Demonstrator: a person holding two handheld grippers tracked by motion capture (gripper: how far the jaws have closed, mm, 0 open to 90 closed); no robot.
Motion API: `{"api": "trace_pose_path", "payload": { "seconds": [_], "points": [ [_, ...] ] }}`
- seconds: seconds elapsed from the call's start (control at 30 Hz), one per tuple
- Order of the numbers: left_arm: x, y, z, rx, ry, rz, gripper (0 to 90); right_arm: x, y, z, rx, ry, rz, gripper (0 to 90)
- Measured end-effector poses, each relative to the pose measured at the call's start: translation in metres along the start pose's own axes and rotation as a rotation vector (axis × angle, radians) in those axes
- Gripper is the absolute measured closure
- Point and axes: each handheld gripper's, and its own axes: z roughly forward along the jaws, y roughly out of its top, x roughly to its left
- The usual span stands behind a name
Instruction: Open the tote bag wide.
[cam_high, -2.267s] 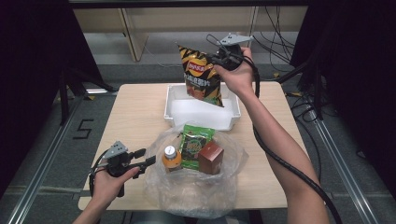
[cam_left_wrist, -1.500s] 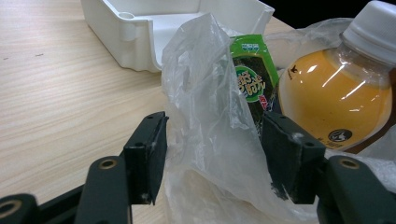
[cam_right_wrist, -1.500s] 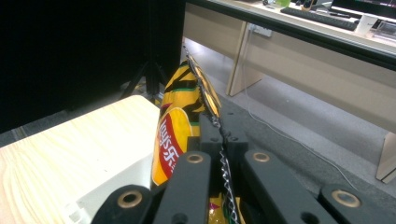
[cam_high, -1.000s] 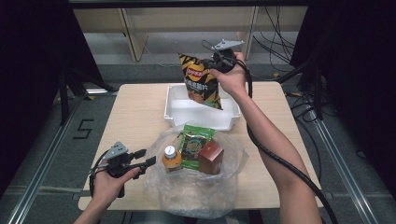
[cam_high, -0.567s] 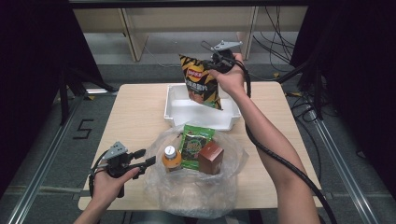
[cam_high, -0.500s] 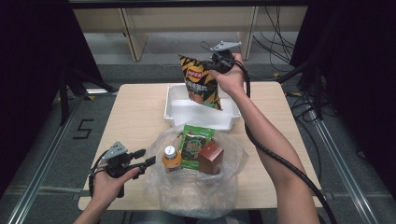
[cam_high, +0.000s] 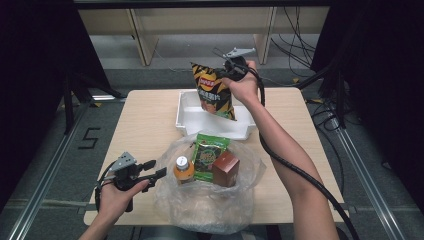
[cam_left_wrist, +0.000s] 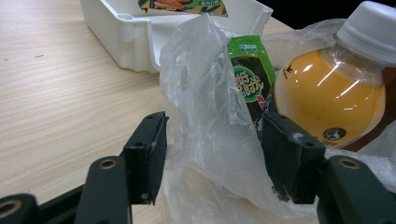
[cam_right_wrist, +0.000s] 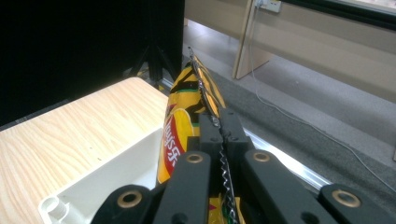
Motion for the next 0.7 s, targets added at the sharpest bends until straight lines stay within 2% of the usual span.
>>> {"api": "trace_pose_path", "payload": {
  "seconds": [0.13, 0.17, 0.2, 0.33, 0.43, 0.47, 0.5, 0.57, 0.7],
  "points": [
    [0.0, 0.0, 0.0, -0.001, 0.001, 0.002, 41.3, -0.002, -0.002, 0.002, 0.014, 0.0, -0.009, 90.0],
    [0.0, 0.0, 0.0, -0.002, 0.0, 0.001, 41.3, -0.002, -0.003, 0.005, -0.001, -0.002, -0.005, 90.0],
    [-0.001, 0.0, 0.0, -0.002, 0.001, -0.006, 41.3, -0.002, -0.003, 0.004, 0.015, 0.0, 0.004, 90.0],
    [0.0, 0.0, 0.0, -0.006, -0.001, 0.001, 41.3, -0.001, -0.004, 0.007, 0.011, 0.002, 0.007, 90.0],
    [0.0, 0.0, -0.001, -0.003, -0.001, 0.001, 41.3, -0.003, -0.004, 0.01, 0.014, 0.011, -0.011, 90.0],
    [0.0, 0.0, -0.001, -0.003, -0.001, 0.001, 41.3, -0.002, -0.005, 0.01, 0.029, 0.009, 0.001, 90.0],
    [0.0, 0.0, -0.001, -0.002, 0.003, -0.001, 41.3, -0.001, -0.006, 0.011, 0.014, 0.002, 0.005, 90.0],
    [0.0, 0.0, -0.001, -0.002, 0.003, -0.005, 41.3, -0.002, -0.006, 0.012, 0.032, 0.012, -0.005, 90.0],
    [0.0, 0.0, -0.001, -0.006, -0.001, -0.002, 41.3, -0.002, -0.009, 0.015, 0.018, 0.003, 0.005, 90.0]
  ]
}}
